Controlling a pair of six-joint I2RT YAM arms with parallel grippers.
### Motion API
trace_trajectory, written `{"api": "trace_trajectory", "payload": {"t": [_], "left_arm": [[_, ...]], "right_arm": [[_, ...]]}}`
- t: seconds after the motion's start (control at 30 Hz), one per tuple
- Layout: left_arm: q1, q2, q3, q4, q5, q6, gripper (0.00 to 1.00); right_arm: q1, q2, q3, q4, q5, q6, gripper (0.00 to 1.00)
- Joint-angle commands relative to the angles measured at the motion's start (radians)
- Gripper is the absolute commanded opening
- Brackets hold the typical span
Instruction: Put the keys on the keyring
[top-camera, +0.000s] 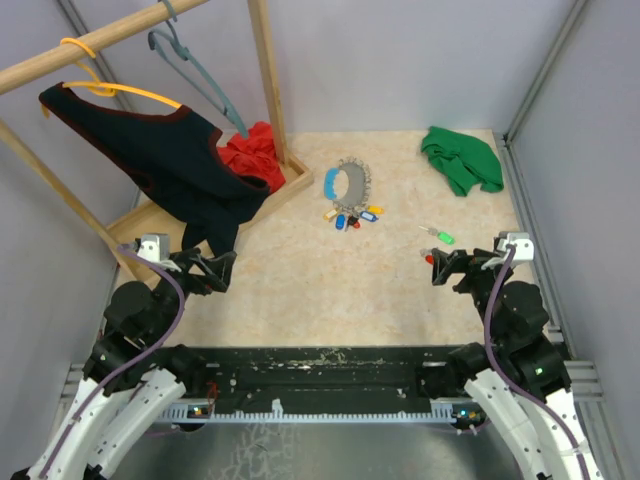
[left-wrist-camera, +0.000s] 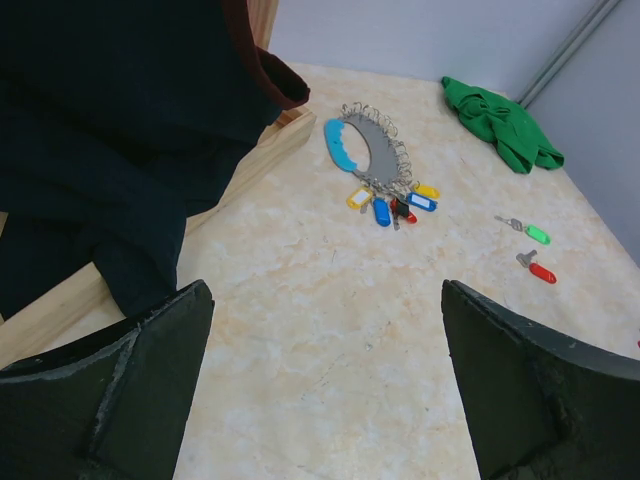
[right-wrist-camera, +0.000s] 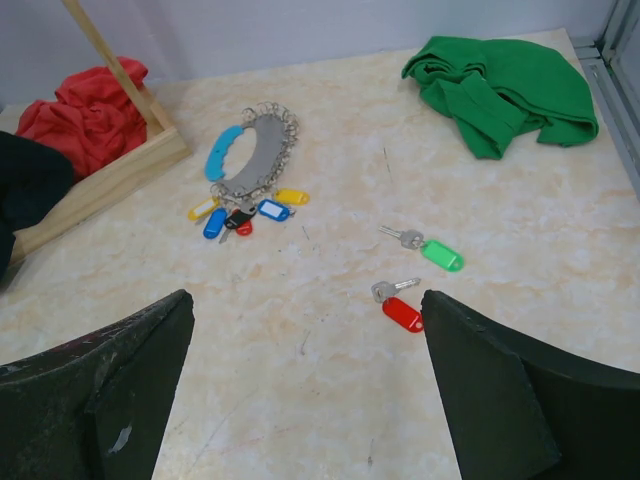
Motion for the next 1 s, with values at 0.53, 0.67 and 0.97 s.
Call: {"api": "trace_trajectory", "payload": {"t": [0.53, 0.67, 0.97], "left_arm": [[0.008, 0.020, -0.015, 0.014, 0.002, -0.007, 1.00], [0.008, 0.071, -0.046, 0.072, 0.052, -0.081, 1.00], [0.007, 0.257, -0.222, 0.414, 0.190, -0.209, 1.00]], "right_arm": [[-0.005, 0.170, -0.004, 0.078, -0.148, 0.001, 0.99], [-0.005, 0.286, -0.021, 0.194, -0.217, 0.005, 0.99], [-0.005, 0.710, -0.019, 0.485, -0.183, -0.006, 0.97]]}}
